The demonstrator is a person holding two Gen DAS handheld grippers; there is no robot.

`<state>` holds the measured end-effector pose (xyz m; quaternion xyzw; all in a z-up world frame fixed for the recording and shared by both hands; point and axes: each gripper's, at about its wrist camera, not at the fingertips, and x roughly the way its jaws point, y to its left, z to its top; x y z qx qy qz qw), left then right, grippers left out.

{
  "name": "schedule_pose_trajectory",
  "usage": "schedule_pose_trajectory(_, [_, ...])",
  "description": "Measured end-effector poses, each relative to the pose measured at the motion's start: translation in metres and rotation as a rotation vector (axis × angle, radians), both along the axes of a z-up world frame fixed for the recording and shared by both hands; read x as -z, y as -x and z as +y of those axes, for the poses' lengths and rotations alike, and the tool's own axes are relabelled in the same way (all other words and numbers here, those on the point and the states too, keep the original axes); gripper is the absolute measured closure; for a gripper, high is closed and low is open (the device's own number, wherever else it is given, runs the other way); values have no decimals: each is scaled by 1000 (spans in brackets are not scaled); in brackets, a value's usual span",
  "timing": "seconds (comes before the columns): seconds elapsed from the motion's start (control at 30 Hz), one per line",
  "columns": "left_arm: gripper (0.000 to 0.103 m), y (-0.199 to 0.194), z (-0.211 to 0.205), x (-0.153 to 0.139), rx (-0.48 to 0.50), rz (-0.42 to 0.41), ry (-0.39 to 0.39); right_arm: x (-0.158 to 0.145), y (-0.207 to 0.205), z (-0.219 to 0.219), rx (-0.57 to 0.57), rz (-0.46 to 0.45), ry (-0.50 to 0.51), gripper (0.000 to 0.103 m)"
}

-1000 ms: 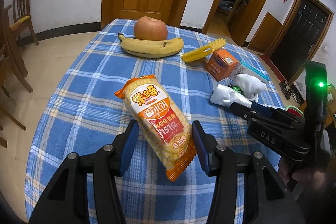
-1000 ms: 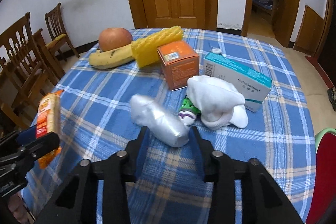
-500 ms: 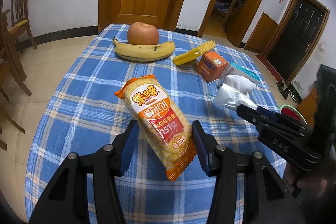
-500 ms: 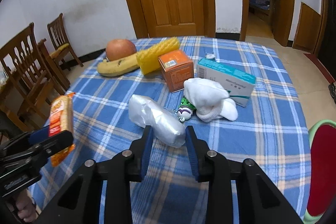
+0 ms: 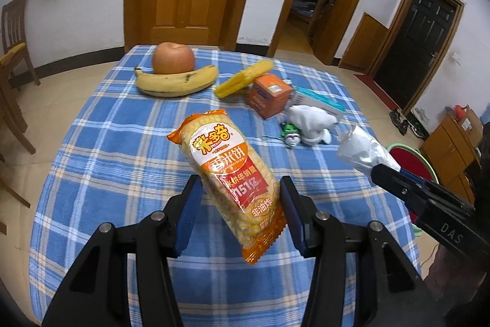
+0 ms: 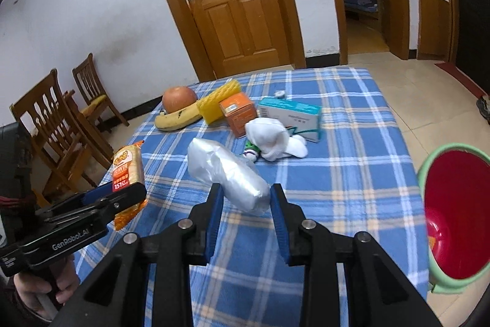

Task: Collect trash
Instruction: 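Drop the plastic bag into the red bucket while the left tool carries the snack bag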

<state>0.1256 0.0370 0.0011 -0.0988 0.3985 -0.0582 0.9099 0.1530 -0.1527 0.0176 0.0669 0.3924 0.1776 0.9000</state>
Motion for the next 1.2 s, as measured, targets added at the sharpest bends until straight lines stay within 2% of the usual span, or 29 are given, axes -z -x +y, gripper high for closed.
schedule_pose_trajectory(0.33, [51,2,-34,-13,78,-20,-16,-6,19,-53,120,-14,-44,69])
schedule_pose_trajectory(0.67, [51,-2,-88,-26,216,-39,-30,-2,36,-131,336,-7,-50,69])
schedule_pose_trajectory(0.83, [51,-7,-119,-27,277,-39,-41,6,41,-172,436,8,-53,69])
schedule_pose_trajectory(1.2, [51,-20,-189,-16,417,-13,-58,36,44,-231,582,71,-50,68])
